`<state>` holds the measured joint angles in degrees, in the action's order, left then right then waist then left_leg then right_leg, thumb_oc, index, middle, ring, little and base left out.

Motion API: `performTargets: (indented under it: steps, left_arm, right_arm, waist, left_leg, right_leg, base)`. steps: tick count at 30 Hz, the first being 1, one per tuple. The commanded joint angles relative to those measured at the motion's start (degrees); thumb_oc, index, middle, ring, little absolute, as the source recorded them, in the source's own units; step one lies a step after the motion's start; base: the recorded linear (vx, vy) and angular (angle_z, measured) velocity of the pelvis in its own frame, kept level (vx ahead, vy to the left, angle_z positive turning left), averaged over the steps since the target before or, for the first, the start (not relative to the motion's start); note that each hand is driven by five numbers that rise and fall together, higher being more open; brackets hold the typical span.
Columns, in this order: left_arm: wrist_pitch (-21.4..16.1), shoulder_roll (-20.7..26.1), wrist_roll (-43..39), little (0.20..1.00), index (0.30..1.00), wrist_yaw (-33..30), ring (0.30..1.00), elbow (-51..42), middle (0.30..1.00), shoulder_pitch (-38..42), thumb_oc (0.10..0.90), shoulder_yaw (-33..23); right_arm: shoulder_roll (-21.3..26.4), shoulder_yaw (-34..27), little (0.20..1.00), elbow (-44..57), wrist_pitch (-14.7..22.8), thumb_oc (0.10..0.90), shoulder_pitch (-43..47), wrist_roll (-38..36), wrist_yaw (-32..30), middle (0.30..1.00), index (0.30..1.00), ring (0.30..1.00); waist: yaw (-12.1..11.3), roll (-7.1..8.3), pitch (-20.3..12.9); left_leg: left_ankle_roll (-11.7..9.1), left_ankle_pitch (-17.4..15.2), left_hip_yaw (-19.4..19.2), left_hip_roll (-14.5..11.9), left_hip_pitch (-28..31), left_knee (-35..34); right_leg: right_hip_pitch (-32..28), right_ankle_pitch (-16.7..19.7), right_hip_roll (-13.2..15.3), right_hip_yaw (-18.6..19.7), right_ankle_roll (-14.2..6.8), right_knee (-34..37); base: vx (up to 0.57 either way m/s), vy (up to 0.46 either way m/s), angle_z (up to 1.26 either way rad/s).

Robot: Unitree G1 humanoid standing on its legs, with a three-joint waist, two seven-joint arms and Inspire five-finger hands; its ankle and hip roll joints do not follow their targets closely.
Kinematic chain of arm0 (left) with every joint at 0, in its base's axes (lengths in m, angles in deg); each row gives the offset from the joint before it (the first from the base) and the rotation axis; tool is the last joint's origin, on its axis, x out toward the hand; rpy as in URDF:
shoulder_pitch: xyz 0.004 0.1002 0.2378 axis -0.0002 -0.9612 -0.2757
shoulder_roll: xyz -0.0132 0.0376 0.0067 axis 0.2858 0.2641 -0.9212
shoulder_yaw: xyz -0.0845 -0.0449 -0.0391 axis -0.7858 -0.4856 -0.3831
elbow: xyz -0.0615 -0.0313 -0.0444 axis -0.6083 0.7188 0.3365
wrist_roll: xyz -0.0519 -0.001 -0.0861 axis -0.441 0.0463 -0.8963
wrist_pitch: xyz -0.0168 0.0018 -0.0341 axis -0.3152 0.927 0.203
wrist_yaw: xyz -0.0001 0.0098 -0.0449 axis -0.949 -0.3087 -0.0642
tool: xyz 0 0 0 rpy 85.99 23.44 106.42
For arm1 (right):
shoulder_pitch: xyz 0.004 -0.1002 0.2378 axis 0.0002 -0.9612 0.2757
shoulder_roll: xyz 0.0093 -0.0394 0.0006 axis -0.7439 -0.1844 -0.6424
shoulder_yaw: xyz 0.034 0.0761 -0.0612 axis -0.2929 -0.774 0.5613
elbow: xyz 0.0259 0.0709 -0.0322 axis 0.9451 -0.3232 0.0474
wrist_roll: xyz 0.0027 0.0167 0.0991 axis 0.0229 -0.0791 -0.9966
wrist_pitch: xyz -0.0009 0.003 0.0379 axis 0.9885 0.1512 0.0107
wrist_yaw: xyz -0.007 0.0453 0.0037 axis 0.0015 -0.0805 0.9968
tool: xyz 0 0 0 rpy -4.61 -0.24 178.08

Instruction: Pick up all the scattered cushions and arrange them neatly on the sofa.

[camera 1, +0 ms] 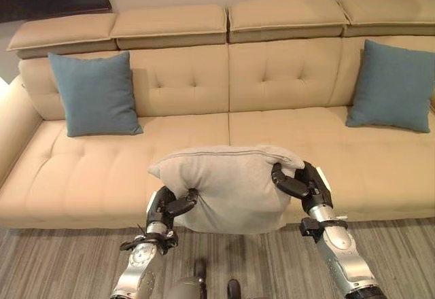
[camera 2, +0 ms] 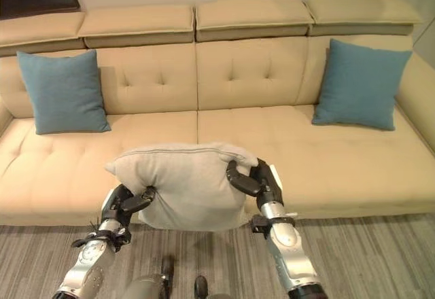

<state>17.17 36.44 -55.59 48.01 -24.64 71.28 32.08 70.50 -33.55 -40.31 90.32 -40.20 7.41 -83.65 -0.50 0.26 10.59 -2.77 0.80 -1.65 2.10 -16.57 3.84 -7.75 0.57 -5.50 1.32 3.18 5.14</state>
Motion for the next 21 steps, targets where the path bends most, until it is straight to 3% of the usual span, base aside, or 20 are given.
performTargets:
  steps: [1,2,3,4,5,6,7,9,10,11,14,15,18,21]
  left_arm:
    - [-8.3,-0.6,2.8,0.300,0.300,5.6,0.300,-12.4,0.300,7.6,0.400,2.8]
    - [-8.3,-0.6,2.8,0.300,0.300,5.6,0.300,-12.4,0.300,7.6,0.400,2.8]
    - [-8.4,-0.2,3.8,0.300,0.300,5.5,0.300,-12.5,0.300,8.7,0.400,3.3]
    - [-8.4,0.1,4.3,0.300,0.300,5.0,0.300,-12.2,0.300,9.3,0.400,3.2]
    - [-8.6,0.4,4.5,0.300,0.300,4.5,0.300,-12.3,0.300,9.8,0.400,2.9]
    - [-9.0,1.5,5.4,0.300,0.300,3.2,0.300,-12.2,0.300,11.5,0.400,2.6]
    - [-9.0,1.5,5.4,0.300,0.300,3.2,0.300,-12.2,0.300,11.6,0.400,2.6]
    - [-9.3,2.0,6.3,0.300,0.300,2.3,0.300,-11.2,0.300,12.7,0.400,2.1]
    - [-9.7,2.3,6.2,0.300,0.300,2.1,0.300,-10.8,0.300,14.0,0.400,1.5]
    - [-9.7,2.3,6.2,0.300,0.300,2.1,0.300,-10.8,0.300,14.1,0.400,1.5]
    - [-10.3,2.3,5.9,0.300,0.300,1.5,0.300,-10.2,0.300,15.7,0.400,1.5]
    - [-10.5,2.4,6.5,0.300,0.300,1.0,0.300,-9.4,0.300,16.1,0.400,1.6]
    - [-10.3,2.6,8.0,0.300,0.300,0.3,0.300,-7.0,0.300,17.7,0.400,1.7]
    - [-10.0,2.2,7.6,0.300,0.300,-0.5,0.300,-4.5,0.300,19.0,0.400,2.2]
  right_arm:
    - [-2.2,3.3,0.300,9.7,7.4,0.400,5.5,3.3,2.5,0.300,0.300,0.300]
    - [-2.2,3.3,0.300,9.7,7.4,0.400,5.5,3.3,2.5,0.300,0.300,0.300]
    - [-2.4,3.7,0.300,9.3,7.1,0.400,5.6,5.3,2.4,0.300,0.300,0.300]
    - [-3.0,3.9,0.300,9.0,6.8,0.400,5.8,5.6,2.6,0.300,0.300,0.300]
    - [-3.2,4.1,0.300,8.5,6.7,0.400,6.4,6.4,2.6,0.300,0.300,0.300]
    - [-3.4,4.7,0.300,7.9,6.5,0.400,7.3,7.2,2.5,0.300,0.300,0.300]
    - [-3.4,4.7,0.300,7.8,6.5,0.400,7.4,7.2,2.4,0.300,0.300,0.300]
    - [-3.9,4.7,0.300,7.3,6.3,0.400,7.7,7.8,2.6,0.300,0.300,0.300]
    - [-4.0,4.6,0.300,7.4,6.1,0.400,8.6,8.2,2.3,0.300,0.300,0.300]
    - [-4.0,4.6,0.300,7.4,6.1,0.400,8.6,8.2,2.3,0.300,0.300,0.300]
    - [-3.4,4.5,0.300,6.2,5.9,0.400,10.5,9.2,1.3,0.300,0.300,0.300]
    - [-2.7,4.0,0.300,6.0,5.7,0.400,11.0,10.6,0.6,0.300,0.300,0.300]
    - [-3.0,4.4,0.300,5.2,5.7,0.400,11.4,11.5,-0.1,0.300,0.300,0.300]
    - [-2.4,5.4,0.300,3.3,5.2,0.400,13.4,13.2,-1.4,0.300,0.300,0.300]
  waist:
    - [-2.0,-2.02,-6.5]
    - [-2.0,-2.02,-6.5]
    - [-1.8,-1.88,-8.8]
    - [-1.8,-1.56,-9.1]
    - [-1.9,-1.69,-9.1]
    - [-1.1,-2.08,-8.3]
    - [-1.2,-2.16,-8.4]
    - [-0.6,-3.26,-8.2]
    - [0.1,-3.37,-8.3]
    - [0.3,-3.36,-8.1]
    - [1.5,-3.11,-8.0]
    - [2.3,-2.19,-8.0]
    - [2.0,-1.04,-8.7]
    - [1.6,-0.87,-10.4]
  left_leg:
    - [-0.5,6.6,0.8,0.3,3.8,-2.8]
    - [-0.5,6.6,0.8,0.3,3.8,-2.8]
    - [0.6,5.8,2.0,0.9,7.2,-4.0]
    - [1.6,4.9,1.5,1.1,8.9,-4.0]
    - [2.3,4.3,1.3,1.0,9.7,-4.2]
    - [3.3,3.2,1.3,0.6,12.9,-5.1]
    - [3.3,3.3,1.2,0.5,12.7,-5.1]
    - [3.6,2.1,1.9,-0.7,15.2,-6.2]
    - [3.1,0.8,2.9,-1.2,16.3,-6.5]
    - [3.1,0.7,3.1,-1.2,16.5,-6.5]
    - [2.3,-1.6,5.2,-1.3,18.1,-6.2]
    - [2.2,-2.8,6.3,-0.9,19.5,-5.9]
    - [2.0,-3.9,6.1,-0.7,19.9,-5.4]
    - [1.3,-3.5,6.6,-1.8,21.0,-7.5]
  right_leg:
    - [-1.6,-5.7,3.0,0.2,-5.4,-3.2]
    - [-1.6,-5.7,3.0,0.2,-5.4,-3.2]
    - [-2.2,-8.0,4.2,1.1,-6.3,-6.5]
    - [-1.3,-7.9,5.2,0.4,-7.6,-11.8]
    - [0.9,-6.0,5.9,0.0,-9.3,-17.4]
    - [5.6,-1.4,7.8,-1.0,-12.8,-27.7]
    - [5.9,-1.3,7.6,-0.9,-12.8,-27.7]
    - [10.5,-0.4,10.0,-2.8,-12.4,-32.4]
    - [11.5,-2.2,13.0,-4.1,-11.2,-26.2]
    - [11.1,-2.3,13.0,-4.4,-11.2,-26.1]
    - [12.9,-1.2,14.7,-2.1,-11.2,-12.8]
    - [13.9,1.7,14.0,1.7,-13.1,-11.0]
    - [12.0,1.6,14.3,1.2,-12.8,-8.4]
    - [9.7,1.7,13.6,0.3,-12.4,-5.4]
  base:
    - [0.00,0.000,-0.46]
    - [0.35,0.155,-0.47]
    - [0.46,0.207,-0.31]
    - [0.52,0.243,-0.27]
    - [0.30,0.146,-0.32]
    - [0.17,0.094,-0.35]
    - [0.16,0.088,-0.32]
    - [0.19,0.020,0.04]
    - [0.22,-0.037,0.19]
    - [0.22,-0.101,0.26]
    - [0.24,-0.152,0.50]
    - [0.30,-0.177,0.70]
    - [0.20,-0.129,0.62]
    - [0.22,-0.133,0.28]
